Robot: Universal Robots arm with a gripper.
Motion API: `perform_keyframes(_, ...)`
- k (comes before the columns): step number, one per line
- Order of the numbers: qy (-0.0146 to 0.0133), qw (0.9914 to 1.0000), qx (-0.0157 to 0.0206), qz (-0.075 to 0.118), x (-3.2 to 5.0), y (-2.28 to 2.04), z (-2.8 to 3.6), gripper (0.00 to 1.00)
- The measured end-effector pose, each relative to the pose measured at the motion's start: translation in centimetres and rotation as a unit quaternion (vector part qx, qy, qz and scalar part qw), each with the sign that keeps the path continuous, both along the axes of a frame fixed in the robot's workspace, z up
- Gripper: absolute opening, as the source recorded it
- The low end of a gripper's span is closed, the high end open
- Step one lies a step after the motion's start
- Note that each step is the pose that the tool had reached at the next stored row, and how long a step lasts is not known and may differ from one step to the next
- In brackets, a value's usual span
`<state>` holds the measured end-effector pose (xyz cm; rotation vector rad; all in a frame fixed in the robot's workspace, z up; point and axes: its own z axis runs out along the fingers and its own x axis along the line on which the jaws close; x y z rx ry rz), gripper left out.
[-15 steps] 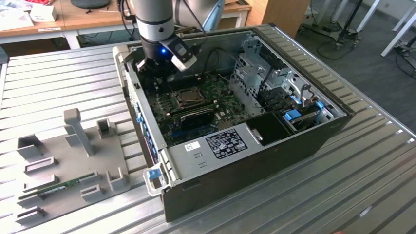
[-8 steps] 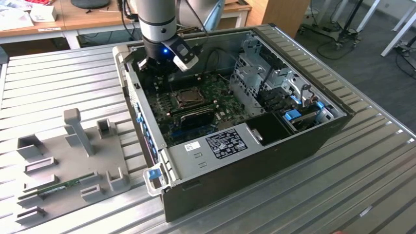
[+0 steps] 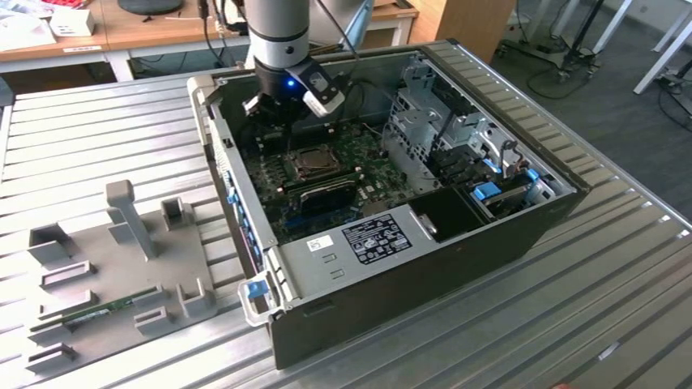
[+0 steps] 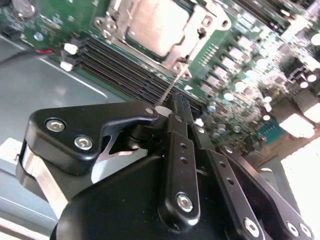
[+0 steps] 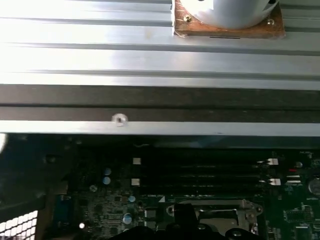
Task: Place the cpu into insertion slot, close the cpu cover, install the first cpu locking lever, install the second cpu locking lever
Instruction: 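Install the first cpu locking lever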
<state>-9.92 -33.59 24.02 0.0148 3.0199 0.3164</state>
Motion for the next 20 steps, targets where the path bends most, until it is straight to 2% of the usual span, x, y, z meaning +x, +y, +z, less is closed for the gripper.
perform_keyframes(3,0.0001,1.00000,0.0000,0.000,0.61,-0.06,-0.01,0.11)
perform_keyframes(20,0.0000,1.00000,0.0000,0.000,1.14,-0.05,-0.03,0.11)
